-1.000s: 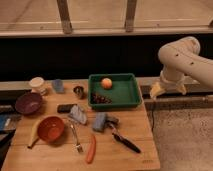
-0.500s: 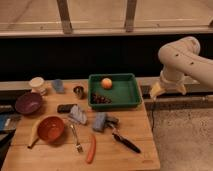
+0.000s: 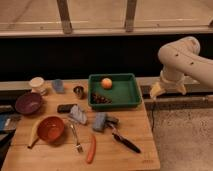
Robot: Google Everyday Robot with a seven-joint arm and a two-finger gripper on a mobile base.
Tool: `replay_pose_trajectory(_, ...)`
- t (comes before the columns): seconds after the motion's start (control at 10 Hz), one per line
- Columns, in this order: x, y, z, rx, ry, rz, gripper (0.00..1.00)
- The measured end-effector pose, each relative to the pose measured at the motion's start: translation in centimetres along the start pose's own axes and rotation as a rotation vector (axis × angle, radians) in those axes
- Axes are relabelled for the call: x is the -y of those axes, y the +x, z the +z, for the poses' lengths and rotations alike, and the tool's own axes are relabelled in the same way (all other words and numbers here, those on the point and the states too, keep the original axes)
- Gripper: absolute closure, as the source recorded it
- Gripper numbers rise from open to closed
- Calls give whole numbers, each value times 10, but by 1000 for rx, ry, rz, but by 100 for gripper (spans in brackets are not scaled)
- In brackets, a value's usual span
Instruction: Place towel in tray
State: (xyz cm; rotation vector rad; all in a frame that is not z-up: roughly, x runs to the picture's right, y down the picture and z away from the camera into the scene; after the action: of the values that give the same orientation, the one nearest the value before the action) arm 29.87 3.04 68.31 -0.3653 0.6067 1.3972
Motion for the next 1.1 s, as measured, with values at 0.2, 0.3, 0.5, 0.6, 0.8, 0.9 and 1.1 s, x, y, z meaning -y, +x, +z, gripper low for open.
replay_pose_trajectory(0.2,1,0,0,1,-4,2,20)
replay_pose_trajectory(0.3,4,1,-1,15,-3,-1,20)
replay_pose_trajectory(0.5,-8,8,-3,43,3,-72,20)
replay_pose_trajectory(0.6,-25,9,-6,62,4,-124,20)
replay_pose_trajectory(0.8,-71,20,-12,92,4,-249,20)
replay_pose_trajectory(0.9,-112,30,-17,112,-1,-347,20)
replay_pose_trajectory(1.1,-166,51,-24,133,-7,-479,20)
